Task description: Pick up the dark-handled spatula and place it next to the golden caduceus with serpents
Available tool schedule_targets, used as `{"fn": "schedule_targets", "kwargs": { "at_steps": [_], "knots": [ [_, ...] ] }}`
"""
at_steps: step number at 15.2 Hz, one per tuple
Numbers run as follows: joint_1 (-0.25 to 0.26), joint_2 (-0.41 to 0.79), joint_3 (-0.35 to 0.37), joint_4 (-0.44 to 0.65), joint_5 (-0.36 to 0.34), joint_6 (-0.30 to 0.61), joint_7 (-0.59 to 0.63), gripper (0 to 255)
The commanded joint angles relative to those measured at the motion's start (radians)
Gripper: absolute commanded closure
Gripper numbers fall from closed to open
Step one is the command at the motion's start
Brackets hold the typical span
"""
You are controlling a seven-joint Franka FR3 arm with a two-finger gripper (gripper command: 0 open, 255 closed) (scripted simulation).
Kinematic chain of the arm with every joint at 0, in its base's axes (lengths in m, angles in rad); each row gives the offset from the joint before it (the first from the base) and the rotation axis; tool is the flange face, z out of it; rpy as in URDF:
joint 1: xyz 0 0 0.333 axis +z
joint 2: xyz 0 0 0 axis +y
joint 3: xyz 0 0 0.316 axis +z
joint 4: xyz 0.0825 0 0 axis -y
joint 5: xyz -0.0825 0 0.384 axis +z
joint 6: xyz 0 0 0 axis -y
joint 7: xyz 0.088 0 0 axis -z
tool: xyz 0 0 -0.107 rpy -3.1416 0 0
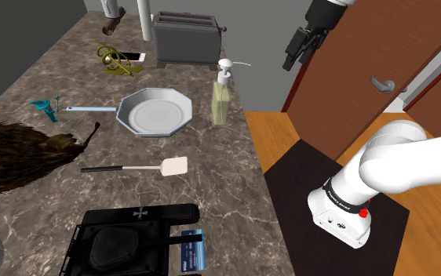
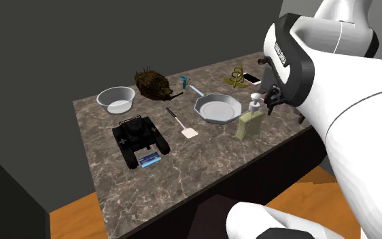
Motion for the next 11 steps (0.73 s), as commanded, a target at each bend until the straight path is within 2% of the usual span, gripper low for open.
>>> {"fn": "schedule_targets", "kwargs": {
  "at_steps": [1, 11],
  "knots": [
    [0.0, 0.0, 0.0, 0.0, 0.0, 0.0, 0.0, 0],
    [0.105, 0.29, 0.115, 0.074, 0.041, 0.211, -0.047, 0]
  ]
}}
